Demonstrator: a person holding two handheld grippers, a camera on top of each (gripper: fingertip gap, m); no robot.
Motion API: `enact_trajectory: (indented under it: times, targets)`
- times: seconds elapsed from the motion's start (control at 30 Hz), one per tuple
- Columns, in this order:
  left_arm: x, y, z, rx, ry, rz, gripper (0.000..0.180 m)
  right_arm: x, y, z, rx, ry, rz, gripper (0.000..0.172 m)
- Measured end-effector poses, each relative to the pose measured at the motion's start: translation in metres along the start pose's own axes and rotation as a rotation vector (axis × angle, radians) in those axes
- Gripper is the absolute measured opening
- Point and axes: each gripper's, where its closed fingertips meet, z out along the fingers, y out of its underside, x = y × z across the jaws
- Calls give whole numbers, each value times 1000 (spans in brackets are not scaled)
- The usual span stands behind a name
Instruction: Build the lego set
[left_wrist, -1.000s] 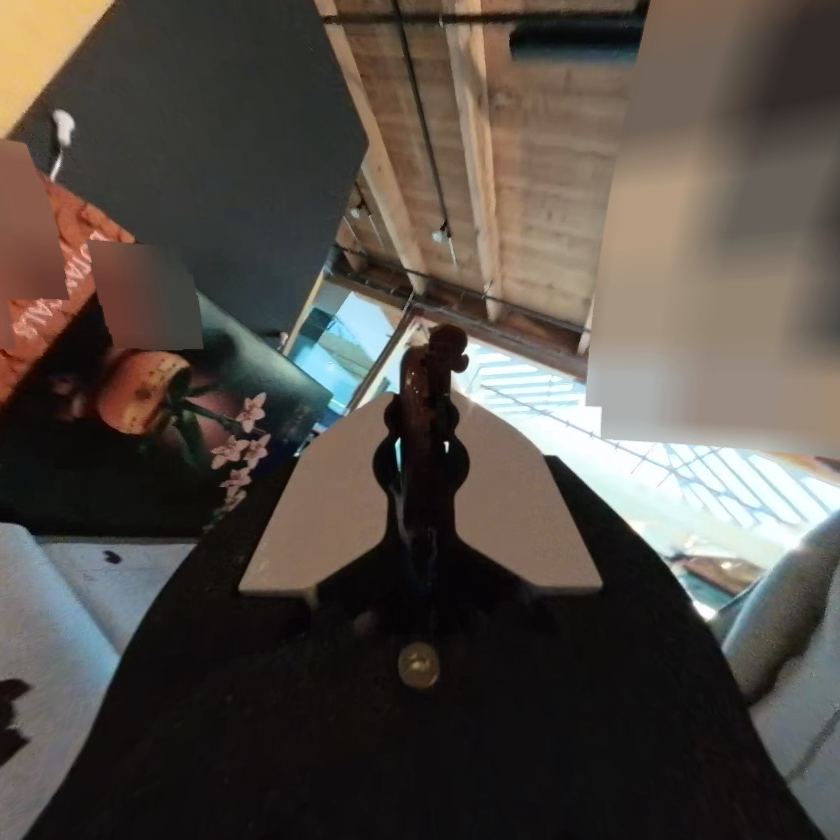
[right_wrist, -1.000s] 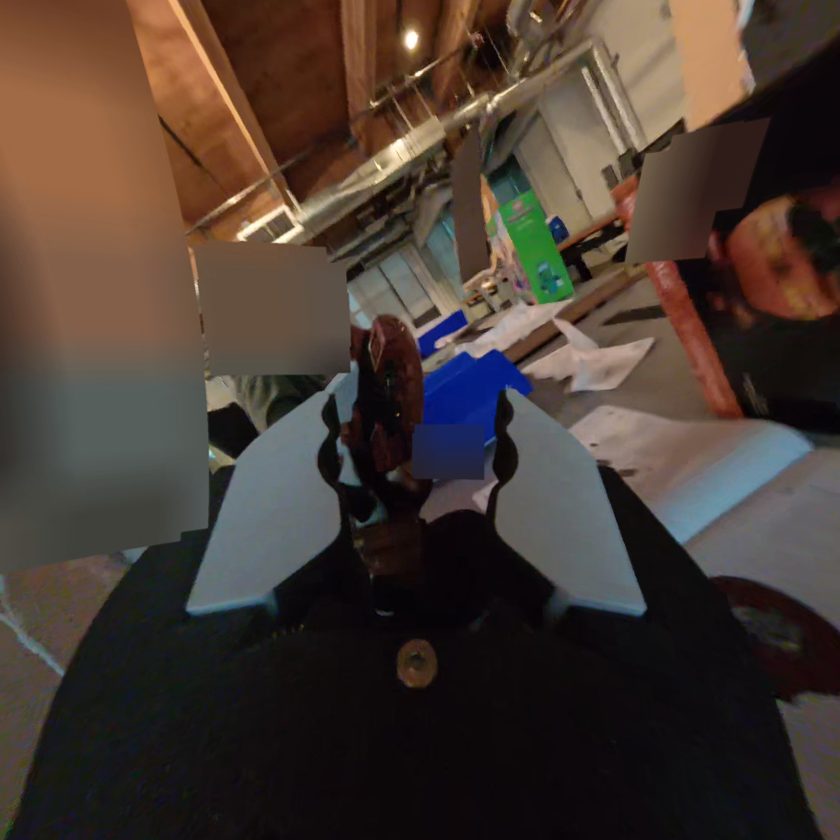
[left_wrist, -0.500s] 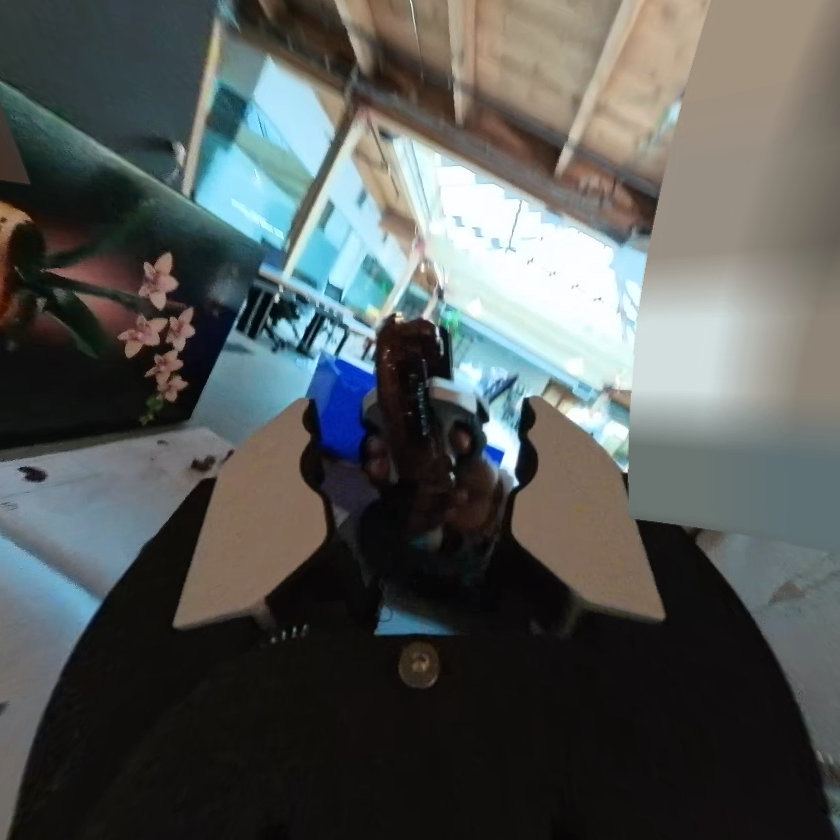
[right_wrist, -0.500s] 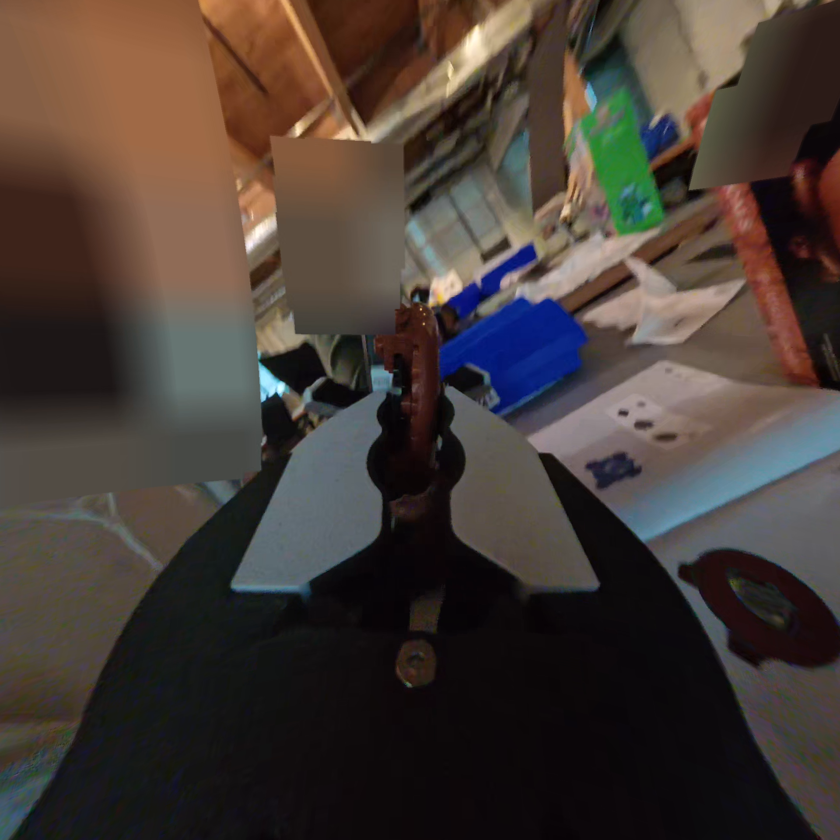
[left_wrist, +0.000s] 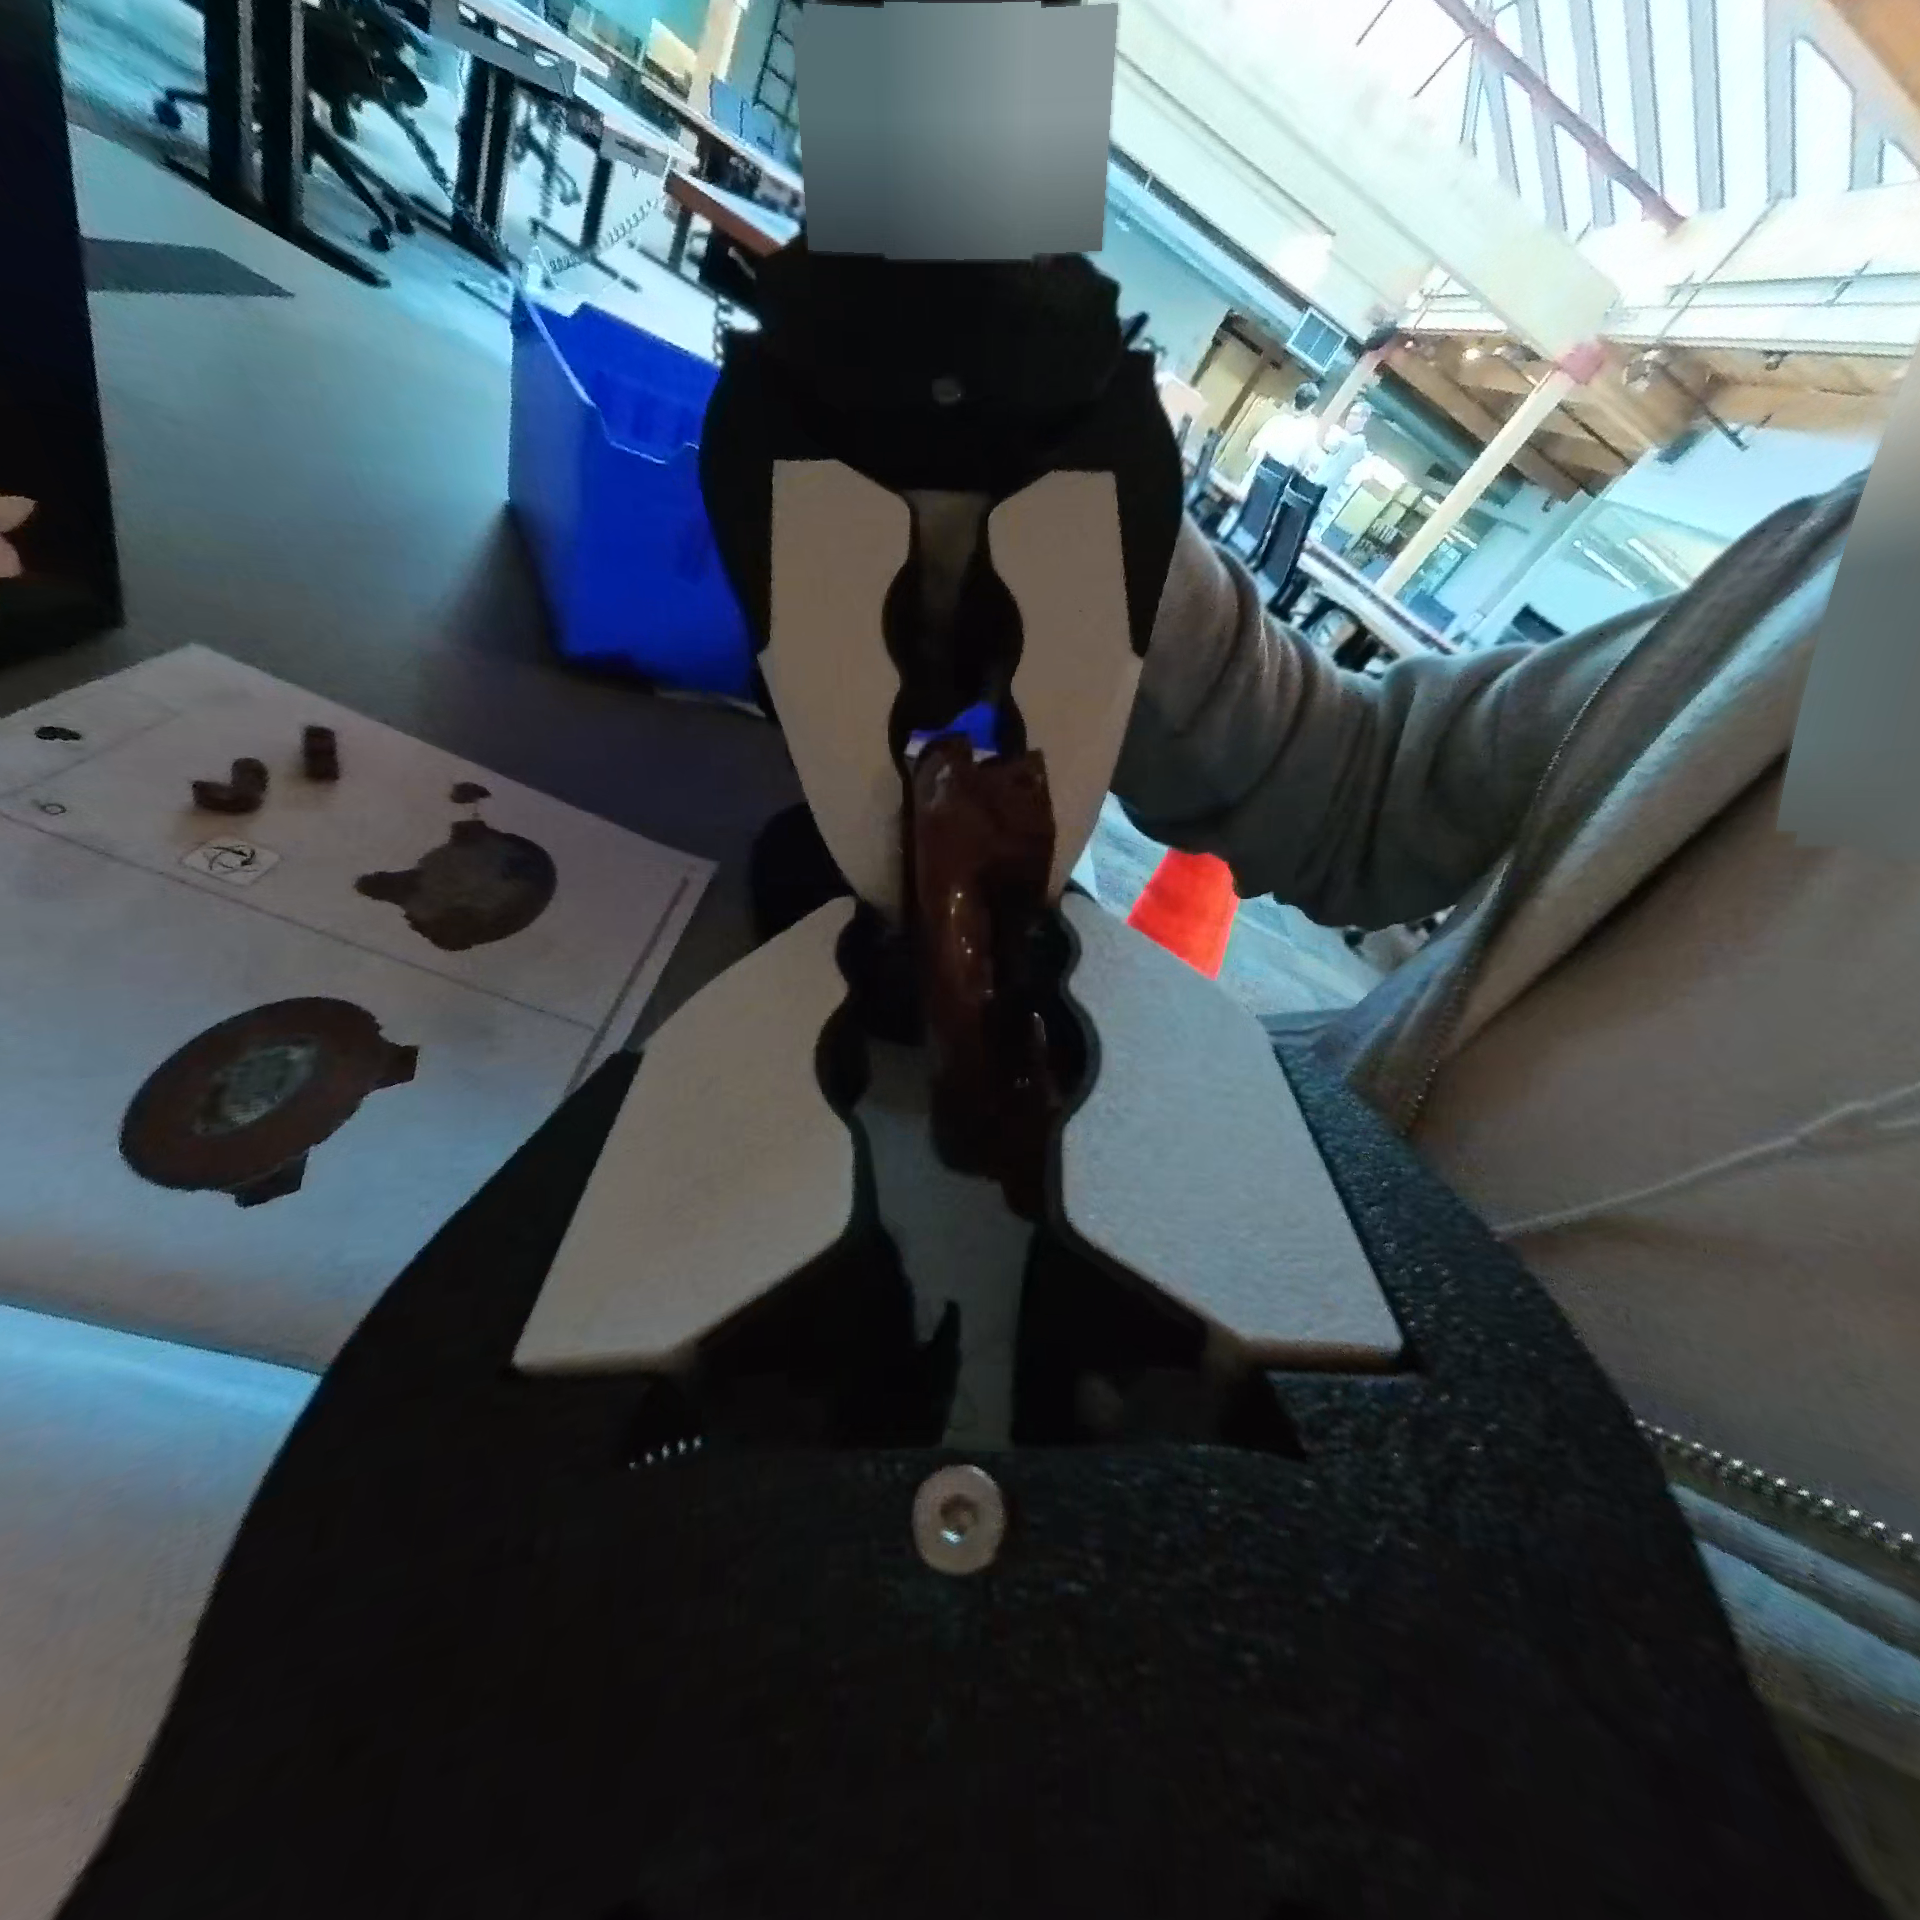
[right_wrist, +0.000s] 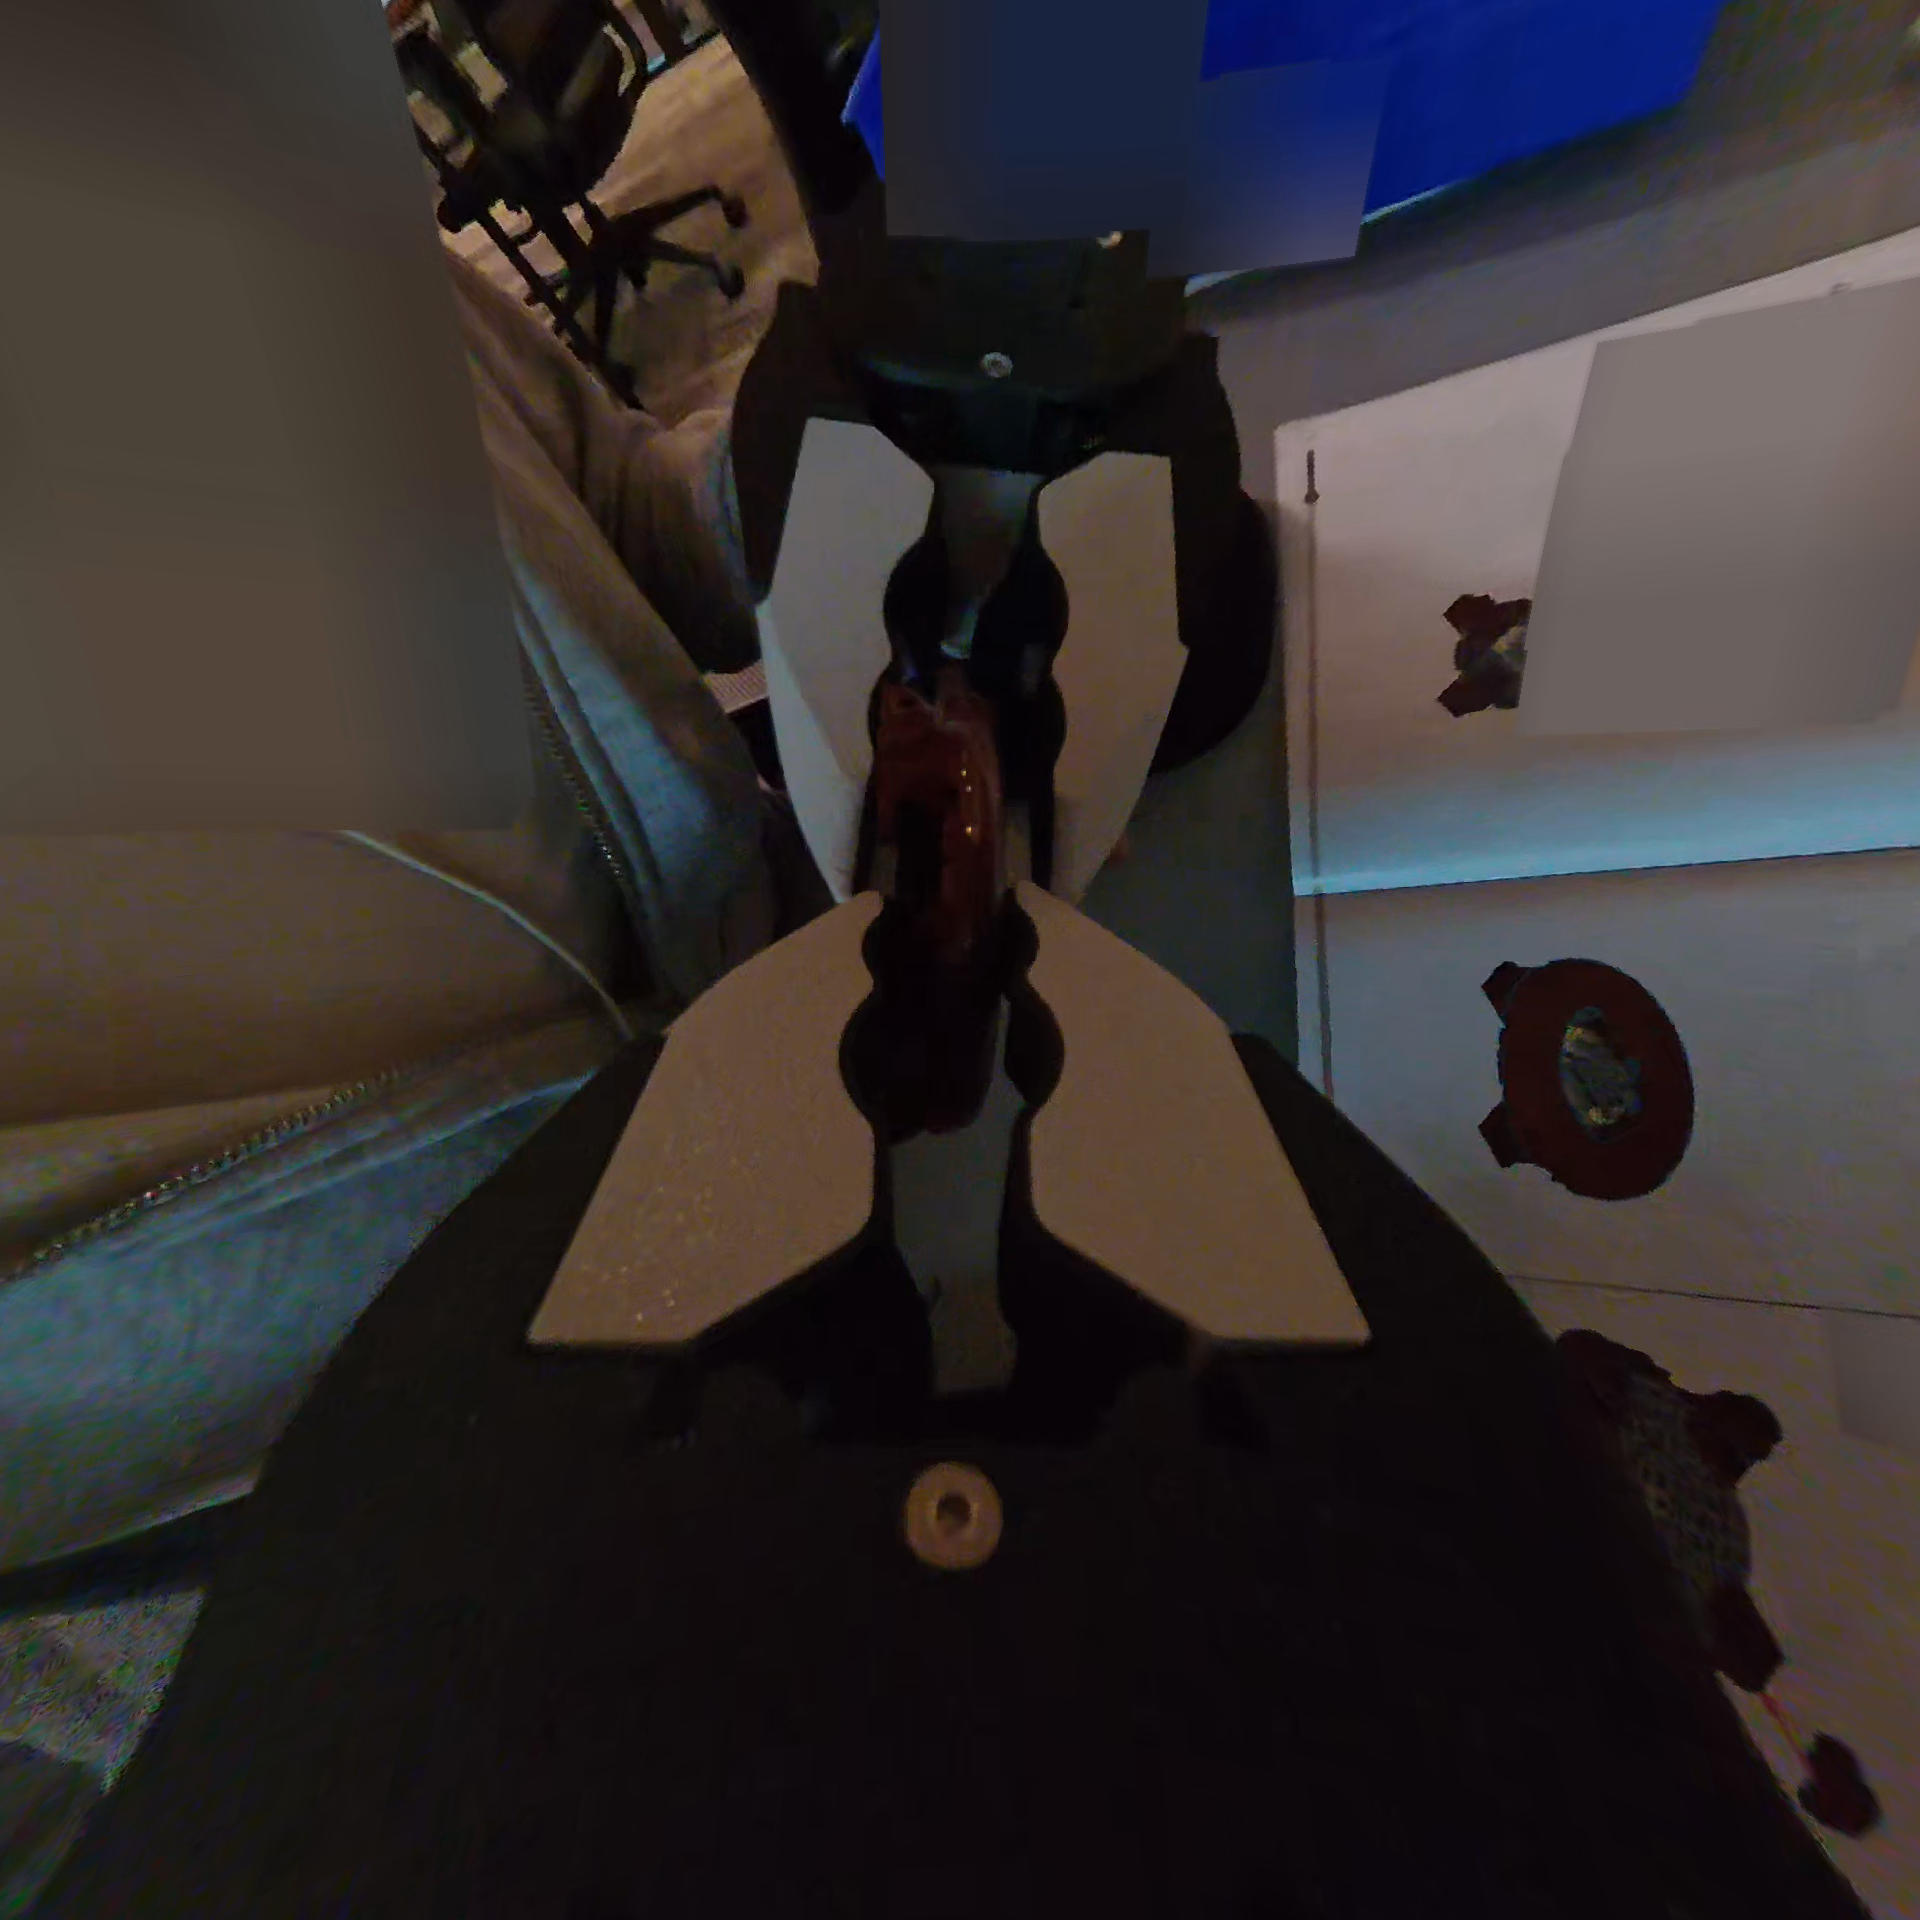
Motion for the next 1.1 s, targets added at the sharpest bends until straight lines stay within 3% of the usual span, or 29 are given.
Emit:
enact_trajectory:
  times: [0.1,0.17,0.3,0.4,0.43,0.5,0.57,0.63,0.73,0.87,0.93,1.03,1.1]
  targets:
    - [1,-3,-3,45,2,6,28,0,-6,-3,79,42,-24,16]
    - [0,-13,-7,113,-1,13,17,-2,-18,-17,227,109,-59,25]
    - [-15,-28,-22,240,-82,11,17,2,-32,-70,555,431,-182,27]
    - [-32,-33,-33,316,-143,-44,17,27,-16,-110,668,850,-231,53]
    - [-38,-33,-37,341,-165,-68,17,39,-3,-118,632,982,-229,60]
    - [-50,-33,-42,378,-212,-111,17,63,25,-121,495,1140,-168,57]
    - [-59,-30,-45,387,-250,-133,17,84,46,-114,385,1172,-80,26]
    - [-64,-29,-48,406,-274,-146,17,102,52,-109,363,1141,11,7]
    - [-65,-26,-46,402,-275,-143,17,127,46,-91,282,1035,27,6]
    - [-66,-23,-44,389,-269,-145,17,161,74,-68,-124,890,35,3]
    - [-66,-24,-46,402,-263,-152,18,173,78,-72,-237,895,-53,3]
    - [-67,-24,-47,408,-256,-163,18,182,78,-74,-350,878,-172,15]
    - [-67,-23,-46,401,-250,-167,18,186,83,-70,-391,825,-160,26]
